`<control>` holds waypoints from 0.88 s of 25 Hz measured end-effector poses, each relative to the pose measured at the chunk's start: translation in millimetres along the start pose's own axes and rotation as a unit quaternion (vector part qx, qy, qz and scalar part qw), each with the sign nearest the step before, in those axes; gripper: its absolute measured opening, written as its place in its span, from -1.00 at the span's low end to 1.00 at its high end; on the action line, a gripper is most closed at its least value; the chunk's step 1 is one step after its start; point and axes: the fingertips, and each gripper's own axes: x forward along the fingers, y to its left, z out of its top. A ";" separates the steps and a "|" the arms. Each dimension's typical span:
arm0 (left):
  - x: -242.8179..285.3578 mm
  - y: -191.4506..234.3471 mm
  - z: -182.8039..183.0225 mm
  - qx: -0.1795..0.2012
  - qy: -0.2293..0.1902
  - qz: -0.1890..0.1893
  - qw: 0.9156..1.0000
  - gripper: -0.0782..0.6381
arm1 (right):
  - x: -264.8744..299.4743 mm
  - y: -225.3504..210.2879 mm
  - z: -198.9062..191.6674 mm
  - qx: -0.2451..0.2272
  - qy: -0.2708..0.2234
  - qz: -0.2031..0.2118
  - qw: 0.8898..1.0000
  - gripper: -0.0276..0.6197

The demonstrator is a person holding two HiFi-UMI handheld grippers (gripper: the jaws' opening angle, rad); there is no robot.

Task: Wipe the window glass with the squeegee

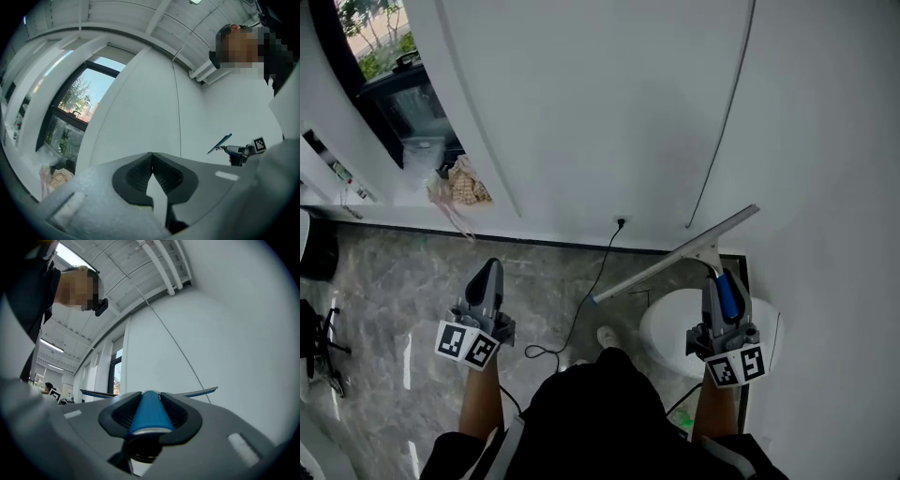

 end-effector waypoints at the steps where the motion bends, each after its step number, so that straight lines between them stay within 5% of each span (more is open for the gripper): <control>1: -1.0 3.1 2.1 0.004 -0.005 0.015 1.000 -0.78 | 14.0 -0.5 -2.3 0.003 0.001 0.018 1.000 -0.51; 14: -1.7 12.7 16.2 0.053 -0.023 0.164 0.985 -0.78 | 112.2 -30.4 -24.8 0.036 -0.001 0.159 0.987 -0.51; 22: -31.3 -10.7 13.1 0.060 -0.033 0.244 0.967 -0.78 | 124.3 -38.9 -37.1 0.071 0.012 0.230 0.970 -0.51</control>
